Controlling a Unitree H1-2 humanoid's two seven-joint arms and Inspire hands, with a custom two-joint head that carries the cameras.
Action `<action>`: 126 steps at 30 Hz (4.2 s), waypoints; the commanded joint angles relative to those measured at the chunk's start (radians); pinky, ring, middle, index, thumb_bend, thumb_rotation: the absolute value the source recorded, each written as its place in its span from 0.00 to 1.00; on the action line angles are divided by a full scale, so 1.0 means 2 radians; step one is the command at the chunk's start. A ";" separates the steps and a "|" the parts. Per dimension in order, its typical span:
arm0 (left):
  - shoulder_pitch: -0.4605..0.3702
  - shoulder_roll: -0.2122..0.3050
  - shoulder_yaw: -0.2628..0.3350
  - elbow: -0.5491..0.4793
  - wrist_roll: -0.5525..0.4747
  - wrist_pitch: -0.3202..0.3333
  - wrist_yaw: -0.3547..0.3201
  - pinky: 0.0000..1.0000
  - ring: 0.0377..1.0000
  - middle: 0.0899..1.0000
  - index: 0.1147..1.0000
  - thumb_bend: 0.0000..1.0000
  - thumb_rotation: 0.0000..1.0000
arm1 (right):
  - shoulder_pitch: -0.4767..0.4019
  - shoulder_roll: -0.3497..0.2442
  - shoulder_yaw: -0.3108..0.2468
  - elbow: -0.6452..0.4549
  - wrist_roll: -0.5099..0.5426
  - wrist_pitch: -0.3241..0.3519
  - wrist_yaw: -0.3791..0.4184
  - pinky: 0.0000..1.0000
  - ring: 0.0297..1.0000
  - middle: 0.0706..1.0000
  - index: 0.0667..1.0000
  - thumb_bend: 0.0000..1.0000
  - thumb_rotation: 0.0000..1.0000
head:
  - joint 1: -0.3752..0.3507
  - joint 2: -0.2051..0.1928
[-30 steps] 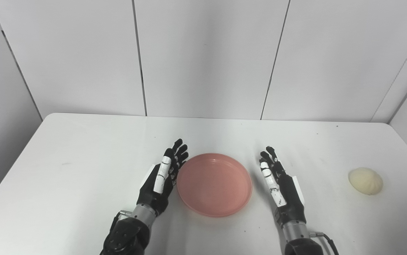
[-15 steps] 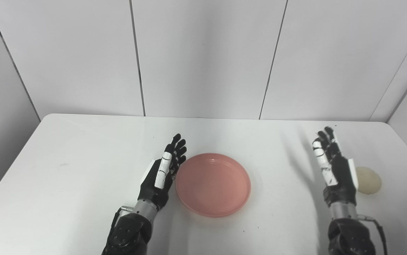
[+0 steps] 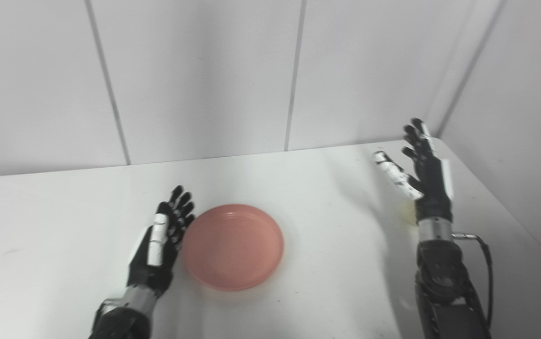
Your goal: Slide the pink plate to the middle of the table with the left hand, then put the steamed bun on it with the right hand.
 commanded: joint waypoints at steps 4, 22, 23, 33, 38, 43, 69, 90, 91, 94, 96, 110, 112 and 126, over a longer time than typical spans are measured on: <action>0.016 0.012 0.006 0.005 -0.014 0.002 -0.014 1.00 1.00 1.00 1.00 0.68 1.00 | -0.019 -0.018 -0.024 -0.047 -0.017 0.035 -0.025 0.84 0.90 0.87 0.89 0.57 0.48 | -0.001 0.000; 0.009 0.018 0.012 0.027 -0.018 -0.011 -0.031 1.00 1.00 1.00 1.00 0.67 1.00 | -0.014 -0.040 -0.012 -0.056 -0.159 0.162 -0.048 0.81 0.88 0.89 0.87 0.69 0.36 | -0.030 -0.015; 0.010 0.018 0.012 0.023 -0.017 -0.007 -0.028 1.00 1.00 1.00 1.00 0.68 1.00 | -0.014 -0.041 -0.010 -0.052 -0.160 0.164 -0.048 0.81 0.88 0.89 0.87 0.69 0.35 | -0.030 -0.015; 0.011 0.018 0.010 0.018 -0.014 -0.006 -0.028 1.00 1.00 1.00 1.00 0.66 1.00 | -0.020 -0.049 -0.001 0.021 -0.172 0.166 -0.063 0.71 0.84 0.88 0.86 0.71 0.25 | -0.030 -0.015; 0.012 0.019 0.009 0.016 -0.014 -0.005 -0.029 1.00 1.00 1.00 1.00 0.65 1.00 | -0.023 -0.053 0.004 0.046 -0.169 0.164 -0.068 0.70 0.84 0.89 0.85 0.74 0.18 | -0.030 -0.014; 0.014 0.018 0.007 0.008 -0.015 0.000 -0.028 1.00 1.00 1.00 1.00 0.66 1.00 | -0.025 -0.055 0.002 0.065 -0.156 0.161 -0.069 0.71 0.85 0.89 0.85 0.76 0.10 | -0.029 -0.013; 0.018 0.016 0.004 -0.008 -0.013 0.008 -0.025 1.00 1.00 1.00 1.00 0.66 1.00 | -0.031 -0.083 0.037 0.141 -0.140 0.185 -0.049 0.65 0.79 0.84 0.84 0.77 0.14 | -0.026 -0.007; 0.015 0.017 0.006 0.005 -0.013 0.002 -0.027 1.00 1.00 1.00 1.00 0.68 1.00 | -0.029 -0.103 0.055 0.130 -0.110 0.219 -0.004 0.57 0.66 0.69 0.73 0.78 0.01 | -0.025 -0.004; 0.014 0.017 0.006 0.006 -0.013 0.002 -0.027 1.00 1.00 1.00 1.00 0.68 1.00 | -0.030 -0.102 0.054 0.129 -0.109 0.219 -0.005 0.58 0.66 0.70 0.73 0.78 0.02 | -0.025 -0.004; 0.014 0.016 0.006 0.007 -0.013 0.003 -0.027 1.00 1.00 1.00 1.00 0.68 1.00 | -0.031 -0.105 0.057 0.136 -0.111 0.215 -0.008 0.58 0.67 0.71 0.73 0.77 0.05 | -0.025 -0.005; 0.014 0.015 0.006 0.007 -0.013 0.001 -0.026 1.00 1.00 1.00 1.00 0.67 1.00 | -0.031 -0.104 0.058 0.135 -0.113 0.215 -0.010 0.59 0.69 0.72 0.74 0.76 0.07 | -0.025 -0.005; 0.015 0.015 0.006 0.005 -0.014 0.003 -0.027 1.00 1.00 1.00 1.00 0.67 1.00 | -0.023 -0.082 0.035 0.102 -0.093 0.174 -0.047 0.77 0.86 0.86 0.84 0.67 0.56 | -0.025 -0.004; 0.015 0.015 0.006 0.005 -0.014 0.004 -0.027 1.00 1.00 1.00 1.00 0.67 1.00 | -0.022 -0.080 0.032 0.098 -0.088 0.162 -0.047 0.78 0.87 0.87 0.85 0.67 0.59 | -0.025 -0.003; 0.015 0.016 0.005 0.004 -0.013 0.003 -0.026 1.00 1.00 1.00 0.99 0.67 1.00 | -0.020 -0.093 0.049 0.084 -0.100 0.190 -0.027 0.80 0.89 0.89 0.88 0.68 0.58 | -0.025 -0.002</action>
